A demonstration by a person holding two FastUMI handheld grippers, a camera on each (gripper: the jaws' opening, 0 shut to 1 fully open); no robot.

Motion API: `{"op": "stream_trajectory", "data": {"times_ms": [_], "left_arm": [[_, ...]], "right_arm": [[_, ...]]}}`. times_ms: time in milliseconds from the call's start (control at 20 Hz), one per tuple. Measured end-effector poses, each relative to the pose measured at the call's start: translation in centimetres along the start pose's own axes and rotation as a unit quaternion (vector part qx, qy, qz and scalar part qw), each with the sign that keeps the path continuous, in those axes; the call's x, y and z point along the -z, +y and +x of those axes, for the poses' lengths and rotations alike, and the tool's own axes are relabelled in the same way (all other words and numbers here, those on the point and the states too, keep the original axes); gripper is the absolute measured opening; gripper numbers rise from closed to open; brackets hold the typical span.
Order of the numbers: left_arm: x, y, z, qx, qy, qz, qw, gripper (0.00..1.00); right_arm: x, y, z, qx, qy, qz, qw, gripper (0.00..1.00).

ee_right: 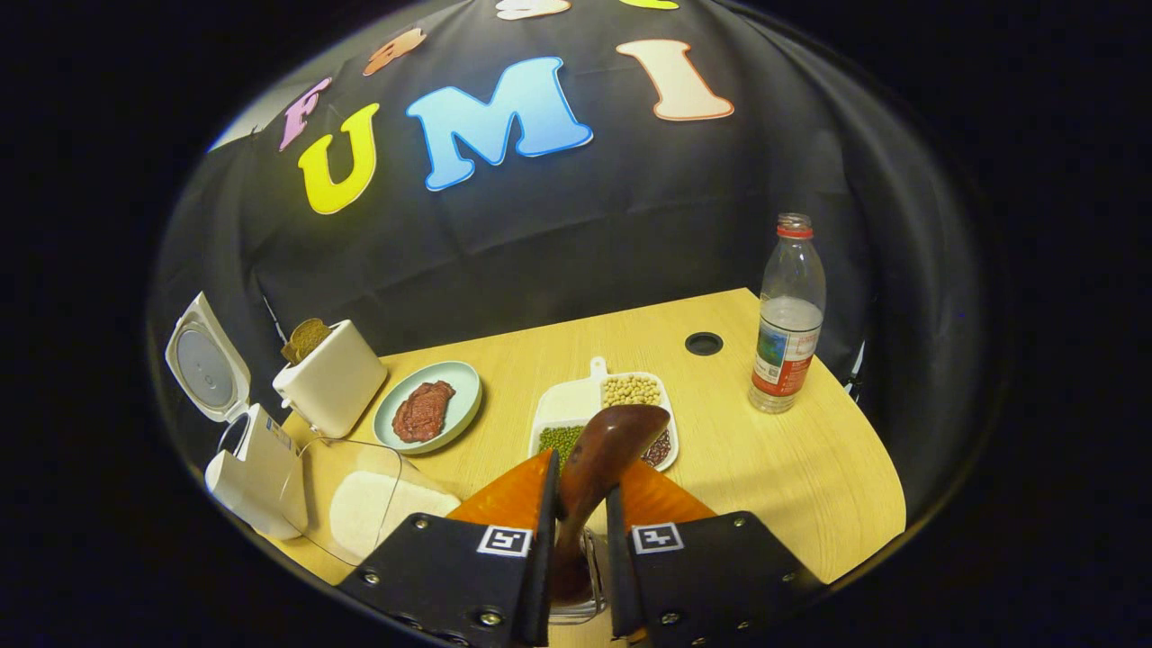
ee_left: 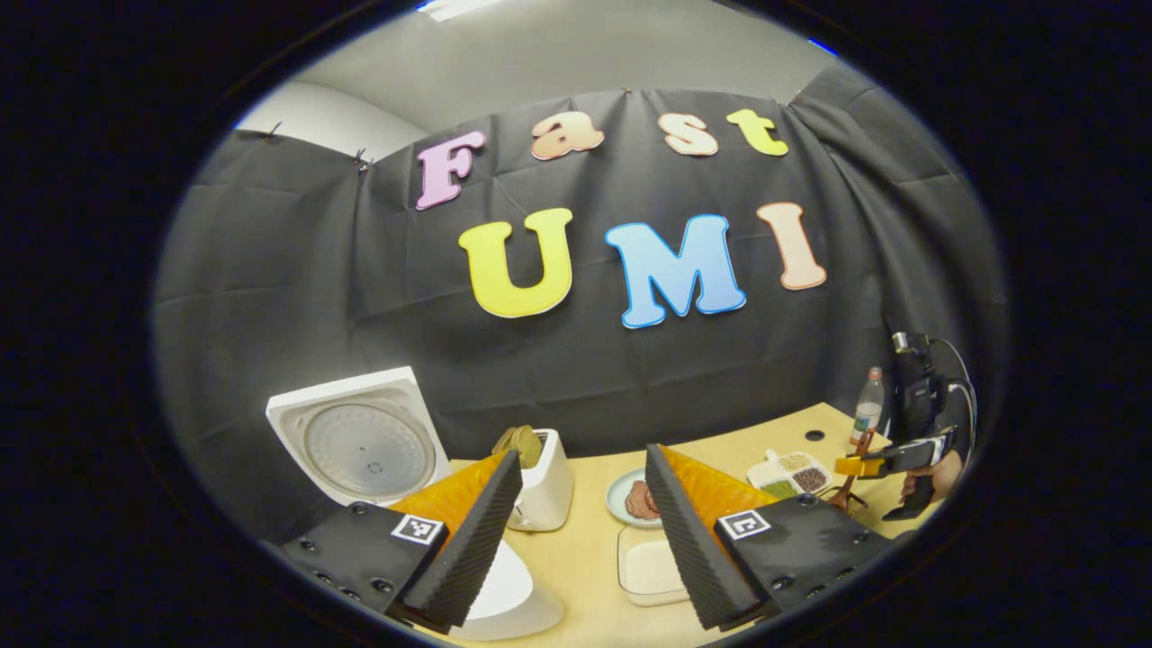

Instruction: Close the left gripper, press the button to open the rice cooker; take a wooden spoon from the chopstick holder with the right hand, scoop a spoonful of rice and pour it into the rice cooker, then put the wooden spoon back into the chopstick holder.

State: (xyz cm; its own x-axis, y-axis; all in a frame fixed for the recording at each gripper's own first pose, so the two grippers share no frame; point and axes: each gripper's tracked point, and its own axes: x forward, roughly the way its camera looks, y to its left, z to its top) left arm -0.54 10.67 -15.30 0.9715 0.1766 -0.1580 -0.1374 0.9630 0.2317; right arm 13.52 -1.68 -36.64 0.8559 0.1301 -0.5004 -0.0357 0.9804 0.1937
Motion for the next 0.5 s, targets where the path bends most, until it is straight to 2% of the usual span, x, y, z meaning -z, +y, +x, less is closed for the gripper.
{"op": "stream_trajectory", "data": {"times_ms": [100, 150, 200, 250, 350, 450, 500], "left_arm": [[-0.2, -0.1, -0.2, -0.001, 0.000, 0.010, 1.000, 0.92], [-0.5, 0.0, -0.1, -0.002, -0.001, 0.012, 1.000, 0.92], [-0.8, 0.1, -0.2, -0.003, -0.004, 0.013, 1.000, 0.92], [-1.3, 0.2, -0.3, -0.006, -0.008, 0.012, 1.000, 0.92], [-2.3, 0.5, -0.2, -0.008, -0.022, 0.006, 1.000, 0.92], [-2.6, 0.5, -0.2, -0.001, -0.030, -0.003, 1.000, 0.99], [-2.6, 0.6, -0.1, 0.004, -0.033, -0.007, 0.999, 0.95]], "right_arm": [[-0.3, 0.9, -0.8, -0.022, -0.006, 0.016, 1.000, 0.26], [-0.5, 1.3, -1.5, -0.028, -0.008, 0.018, 0.999, 0.17], [-0.4, 1.0, -1.6, -0.023, -0.007, 0.025, 0.999, 0.17], [-0.3, 1.5, -1.3, -0.028, -0.009, 0.028, 0.999, 0.08], [-0.8, 2.0, -1.9, -0.032, -0.018, 0.016, 0.999, 0.08], [-1.9, 2.5, -2.8, -0.028, -0.029, 0.010, 0.999, 0.08], [-2.3, 2.6, -3.3, -0.024, -0.034, 0.015, 0.999, 0.08]]}}
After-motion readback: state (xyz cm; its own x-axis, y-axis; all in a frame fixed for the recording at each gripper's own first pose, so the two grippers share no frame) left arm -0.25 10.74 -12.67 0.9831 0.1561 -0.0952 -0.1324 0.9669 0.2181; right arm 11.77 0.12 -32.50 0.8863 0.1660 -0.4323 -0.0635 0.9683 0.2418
